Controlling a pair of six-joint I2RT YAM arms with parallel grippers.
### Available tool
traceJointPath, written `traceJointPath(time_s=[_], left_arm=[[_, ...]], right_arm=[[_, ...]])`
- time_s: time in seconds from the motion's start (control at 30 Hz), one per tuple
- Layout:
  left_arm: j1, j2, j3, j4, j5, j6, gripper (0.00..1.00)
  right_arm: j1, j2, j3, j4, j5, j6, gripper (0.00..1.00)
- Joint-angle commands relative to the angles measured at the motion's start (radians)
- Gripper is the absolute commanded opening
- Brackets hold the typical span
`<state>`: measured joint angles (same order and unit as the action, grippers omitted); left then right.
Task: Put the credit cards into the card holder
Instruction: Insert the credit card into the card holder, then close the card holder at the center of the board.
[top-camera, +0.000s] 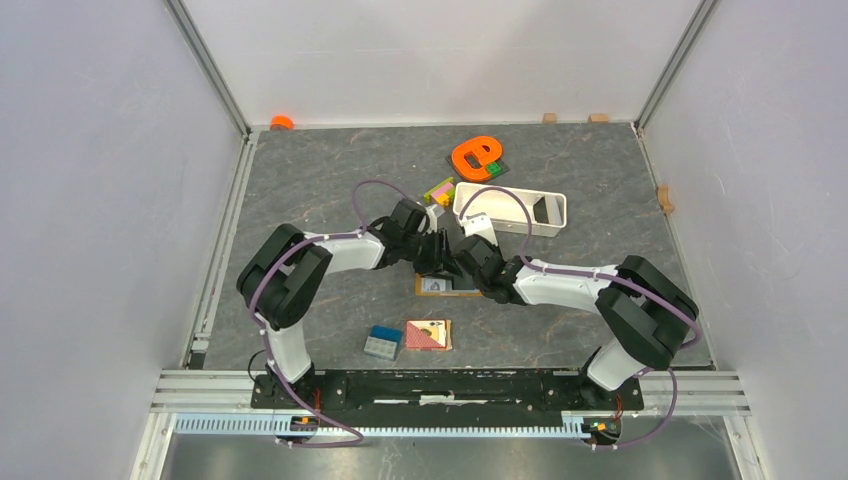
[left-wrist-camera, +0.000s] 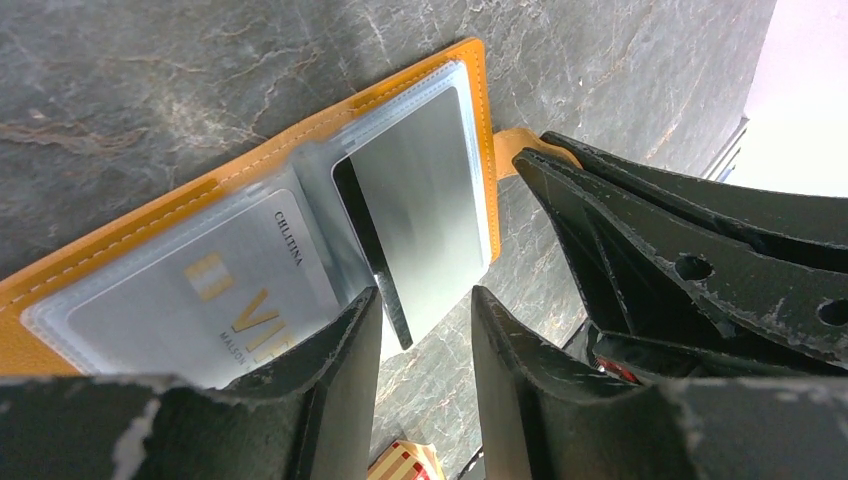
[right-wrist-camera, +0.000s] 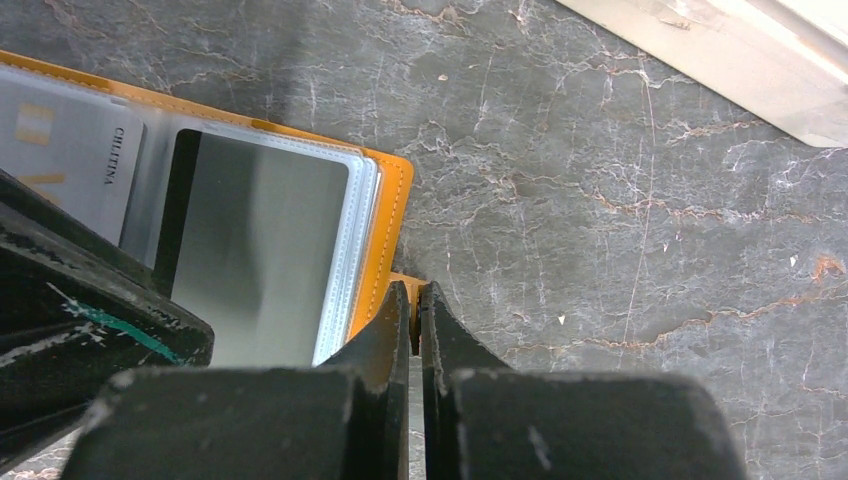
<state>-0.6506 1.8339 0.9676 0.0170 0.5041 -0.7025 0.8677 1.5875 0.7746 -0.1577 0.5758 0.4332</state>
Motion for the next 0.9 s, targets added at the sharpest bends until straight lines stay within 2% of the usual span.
traceJointPath(time_s=[0.0, 0.23, 0.43, 0.6, 0.73, 0.87], left_arm=[[-0.019, 0.014, 0.028, 0.068, 0.031, -0.025, 0.45], [-0.024, -0.01, 0.033, 0.023, 0.007, -0.013, 0.47], [-0.007, -0.145, 0.055, -0.199, -0.09, 0.083, 0.62], [0.098, -0.28, 0.023, -0.305, -0.076, 0.118, 0.75], [0.212, -0.383, -0.007, -0.366, -0.046, 0.153, 0.79], [0.241, -0.45, -0.038, -0.367, -0.08, 0.168, 0.83]], right_arm=[[-0.003, -0.014, -0.002, 0.032, 0.0, 0.019, 0.0], [-0.013, -0.037, 0.0, 0.006, 0.011, 0.014, 0.0], [-0.054, -0.131, 0.0, -0.065, 0.043, -0.021, 0.0], [-0.068, -0.204, 0.042, -0.14, 0.046, -0.067, 0.0], [-0.067, -0.233, 0.084, -0.157, -0.039, -0.106, 0.0], [-0.04, -0.225, 0.108, -0.129, -0.173, -0.114, 0.0]])
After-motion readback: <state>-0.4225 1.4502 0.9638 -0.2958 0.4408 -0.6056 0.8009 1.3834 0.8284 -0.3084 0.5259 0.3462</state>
